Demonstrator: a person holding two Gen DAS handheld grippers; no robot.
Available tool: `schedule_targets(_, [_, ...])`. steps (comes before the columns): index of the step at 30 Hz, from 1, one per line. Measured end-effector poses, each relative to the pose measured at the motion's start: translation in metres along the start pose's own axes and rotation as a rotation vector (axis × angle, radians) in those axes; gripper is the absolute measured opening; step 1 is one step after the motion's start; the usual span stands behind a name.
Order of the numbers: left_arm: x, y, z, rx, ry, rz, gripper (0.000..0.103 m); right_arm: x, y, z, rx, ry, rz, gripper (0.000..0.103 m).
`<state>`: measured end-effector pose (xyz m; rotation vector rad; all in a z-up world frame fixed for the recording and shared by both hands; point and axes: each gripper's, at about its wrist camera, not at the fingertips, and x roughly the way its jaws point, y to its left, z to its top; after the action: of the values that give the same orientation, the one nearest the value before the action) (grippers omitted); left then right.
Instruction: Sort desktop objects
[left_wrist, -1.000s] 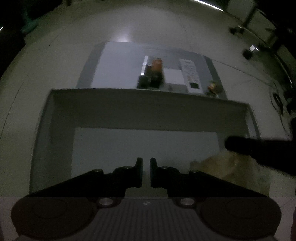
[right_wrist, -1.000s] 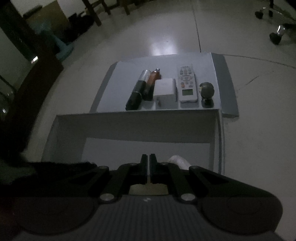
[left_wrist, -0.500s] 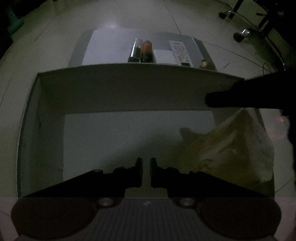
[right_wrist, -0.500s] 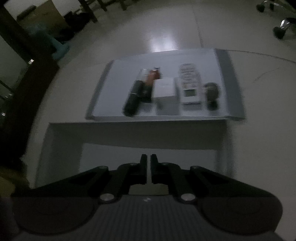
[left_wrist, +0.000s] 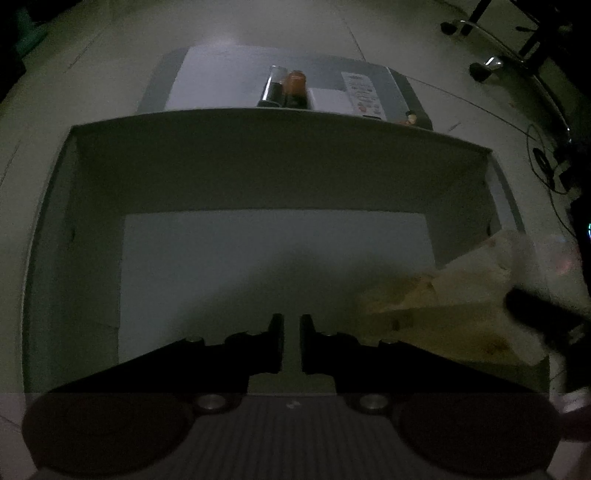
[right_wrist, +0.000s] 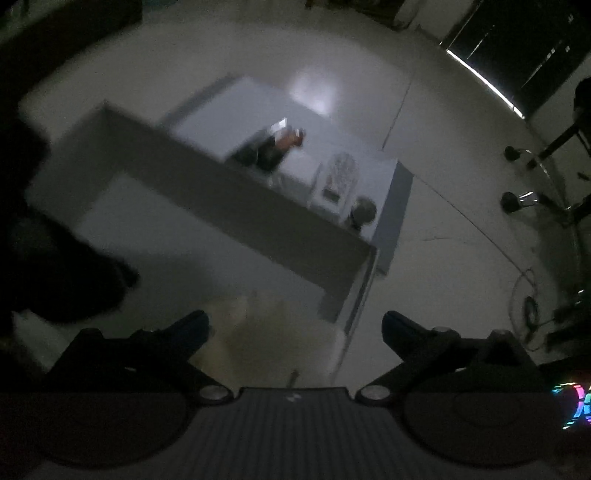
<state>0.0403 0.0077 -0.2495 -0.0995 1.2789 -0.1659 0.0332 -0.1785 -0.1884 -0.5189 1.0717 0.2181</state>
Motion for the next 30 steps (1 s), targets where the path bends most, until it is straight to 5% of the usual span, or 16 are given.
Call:
schedule_targets(4, [0.001, 0.001, -0.002, -0.004, 0.002, 0.003, 0.008, 0.015, 0.004, -0.012, 0.023, 0.058, 0.069, 0.055])
schedule_targets(6, [0.001, 0.002, -0.003, -0.006, 0.005, 0.002, 0.008, 0.017, 0.007, -0.016, 0.003, 0.054, 0.055, 0.047])
schedule_targets(8, [0.002, 0.003, -0.003, -0.01, 0.007, 0.001, 0.009, 0.018, 0.006, -0.018, 0.001, 0.047, 0.055, 0.004])
schedule_targets(9, [0.002, 0.004, -0.003, -0.012, 0.007, -0.001, 0.009, 0.017, 0.005, -0.018, 0.006, 0.043, 0.059, 0.003])
schedule_targets(12, [0.003, 0.006, -0.002, -0.017, 0.006, -0.004, 0.016, 0.014, -0.001, -0.015, 0.029, 0.032, 0.075, 0.003])
schedule_targets(14, [0.005, 0.007, -0.001, -0.019, 0.002, -0.009, 0.051, 0.011, -0.004, -0.011, 0.048, 0.032, 0.097, 0.003])
schedule_targets(15, [0.005, 0.007, 0.0, -0.022, -0.006, -0.01, 0.08, 0.008, -0.006, -0.009, 0.057, 0.027, 0.108, 0.003])
schedule_targets(16, [0.005, 0.008, -0.001, -0.016, -0.02, -0.012, 0.089, 0.004, -0.008, -0.007, 0.071, 0.021, 0.113, 0.006])
schedule_targets(18, [0.004, 0.006, 0.0, 0.011, -0.045, -0.013, 0.085, -0.003, -0.007, -0.002, 0.054, 0.024, 0.107, 0.036])
schedule_targets(19, [0.004, 0.006, 0.0, 0.011, -0.048, -0.013, 0.085, -0.007, -0.004, -0.001, 0.03, 0.016, 0.094, 0.069])
schedule_targets(20, [0.005, 0.008, 0.0, 0.001, -0.046, -0.016, 0.085, -0.011, 0.0, -0.001, 0.002, 0.003, 0.082, 0.091])
schedule_targets(25, [0.005, 0.013, -0.001, -0.015, -0.039, -0.023, 0.085, -0.026, 0.031, -0.015, -0.205, -0.058, 0.054, 0.094])
schedule_targets(30, [0.006, 0.02, 0.001, -0.038, -0.034, -0.015, 0.085, -0.006, 0.059, -0.035, -0.367, -0.021, -0.009, 0.079])
